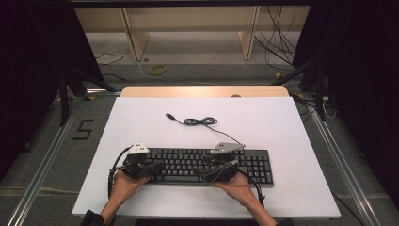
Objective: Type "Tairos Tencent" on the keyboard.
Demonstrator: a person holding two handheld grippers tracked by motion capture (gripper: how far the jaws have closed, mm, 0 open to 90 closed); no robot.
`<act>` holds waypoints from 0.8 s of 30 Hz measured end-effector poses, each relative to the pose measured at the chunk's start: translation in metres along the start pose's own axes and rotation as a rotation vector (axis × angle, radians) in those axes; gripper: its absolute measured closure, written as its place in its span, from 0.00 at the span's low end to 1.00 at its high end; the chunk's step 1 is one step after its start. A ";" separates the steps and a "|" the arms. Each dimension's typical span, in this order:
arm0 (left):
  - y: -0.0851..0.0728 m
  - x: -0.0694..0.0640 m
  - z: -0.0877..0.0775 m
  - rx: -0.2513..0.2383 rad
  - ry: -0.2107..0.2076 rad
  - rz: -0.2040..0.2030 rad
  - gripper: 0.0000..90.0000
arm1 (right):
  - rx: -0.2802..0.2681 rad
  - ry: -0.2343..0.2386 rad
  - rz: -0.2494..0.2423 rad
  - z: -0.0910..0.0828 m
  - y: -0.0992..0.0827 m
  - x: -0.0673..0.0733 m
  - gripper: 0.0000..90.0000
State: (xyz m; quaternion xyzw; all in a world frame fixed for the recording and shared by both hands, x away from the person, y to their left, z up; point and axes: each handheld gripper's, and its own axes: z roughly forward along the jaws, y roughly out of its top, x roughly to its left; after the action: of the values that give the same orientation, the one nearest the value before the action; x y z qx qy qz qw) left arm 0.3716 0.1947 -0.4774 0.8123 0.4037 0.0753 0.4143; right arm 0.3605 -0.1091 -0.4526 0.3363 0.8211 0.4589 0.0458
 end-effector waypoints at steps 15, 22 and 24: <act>-0.001 0.001 0.006 0.046 0.006 -0.023 0.99 | 0.001 0.005 -0.007 -0.001 -0.002 0.002 0.41; -0.001 -0.001 0.004 0.037 0.015 -0.031 0.99 | 0.003 0.002 -0.010 0.000 -0.002 0.002 0.41; 0.000 -0.002 0.003 0.021 0.014 -0.024 0.99 | 0.001 0.003 -0.009 -0.001 -0.002 0.002 0.41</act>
State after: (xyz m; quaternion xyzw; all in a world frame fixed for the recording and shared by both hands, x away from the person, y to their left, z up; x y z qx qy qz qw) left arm 0.3716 0.1919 -0.4789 0.8113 0.4169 0.0716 0.4036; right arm 0.3575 -0.1090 -0.4533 0.3317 0.8230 0.4587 0.0464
